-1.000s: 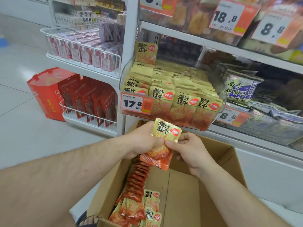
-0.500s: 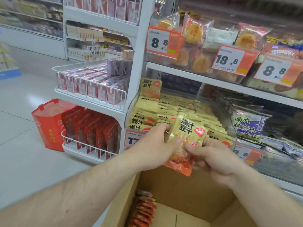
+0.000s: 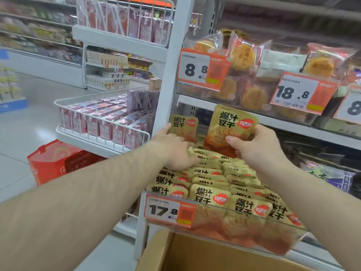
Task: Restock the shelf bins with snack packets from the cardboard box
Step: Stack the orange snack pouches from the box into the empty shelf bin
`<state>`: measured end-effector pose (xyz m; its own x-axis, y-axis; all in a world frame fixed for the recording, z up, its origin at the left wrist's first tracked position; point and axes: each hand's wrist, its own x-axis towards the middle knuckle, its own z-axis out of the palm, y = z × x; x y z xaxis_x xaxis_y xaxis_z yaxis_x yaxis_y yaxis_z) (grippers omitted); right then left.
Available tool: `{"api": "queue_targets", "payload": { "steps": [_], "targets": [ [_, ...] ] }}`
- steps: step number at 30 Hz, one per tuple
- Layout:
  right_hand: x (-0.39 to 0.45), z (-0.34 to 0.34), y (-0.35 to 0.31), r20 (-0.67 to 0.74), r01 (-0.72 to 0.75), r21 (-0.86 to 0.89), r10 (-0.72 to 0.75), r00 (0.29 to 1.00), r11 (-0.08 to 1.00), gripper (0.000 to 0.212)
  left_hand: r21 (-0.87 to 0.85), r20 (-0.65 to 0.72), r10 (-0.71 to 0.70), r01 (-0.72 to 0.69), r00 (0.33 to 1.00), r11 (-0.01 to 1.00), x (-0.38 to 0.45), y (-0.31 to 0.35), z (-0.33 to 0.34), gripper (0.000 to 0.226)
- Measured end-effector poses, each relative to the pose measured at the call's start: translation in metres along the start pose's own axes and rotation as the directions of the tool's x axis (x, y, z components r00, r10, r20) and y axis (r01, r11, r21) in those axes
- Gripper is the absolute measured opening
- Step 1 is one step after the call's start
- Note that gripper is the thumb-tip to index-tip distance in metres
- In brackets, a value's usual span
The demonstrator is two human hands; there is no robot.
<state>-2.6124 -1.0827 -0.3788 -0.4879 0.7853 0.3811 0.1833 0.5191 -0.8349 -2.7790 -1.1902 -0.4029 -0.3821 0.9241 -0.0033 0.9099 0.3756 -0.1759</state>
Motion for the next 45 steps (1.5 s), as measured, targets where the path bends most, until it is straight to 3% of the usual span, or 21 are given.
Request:
{"api": "queue_targets", "payload": {
  "steps": [9,17,23,33,40,45],
  "targets": [
    [0.022,0.022,0.003,0.029,0.091,-0.091,-0.088,0.996,0.992,0.017,-0.001,0.048,0.014,-0.014,0.999,1.000,0.001,-0.002,0.010,0.090],
    [0.033,0.045,-0.007,0.164,0.250,-0.209,-0.218,0.962,0.945,0.020,-0.026,0.041,-0.006,0.007,0.999,1.000,-0.002,-0.001,0.017,0.089],
    [0.038,0.063,-0.004,0.202,0.234,-0.237,-0.188,0.961,0.943,0.018,-0.025,-0.004,-0.010,0.010,1.000,1.000,-0.004,0.000,0.019,0.087],
    [0.047,0.054,0.001,0.143,0.172,-0.192,-0.146,0.979,0.966,0.018,-0.030,-0.054,-0.012,0.011,0.998,0.999,-0.006,0.002,0.020,0.082],
    [0.041,0.049,0.001,0.168,0.193,-0.163,-0.166,0.972,0.968,0.021,-0.040,-0.097,-0.025,0.021,0.995,0.999,-0.009,0.003,0.020,0.079],
    [0.040,0.064,0.000,0.235,0.251,-0.247,-0.193,0.953,0.936,0.020,-0.055,-0.153,-0.033,0.025,0.988,0.998,-0.012,0.004,0.019,0.074]
  ]
}}
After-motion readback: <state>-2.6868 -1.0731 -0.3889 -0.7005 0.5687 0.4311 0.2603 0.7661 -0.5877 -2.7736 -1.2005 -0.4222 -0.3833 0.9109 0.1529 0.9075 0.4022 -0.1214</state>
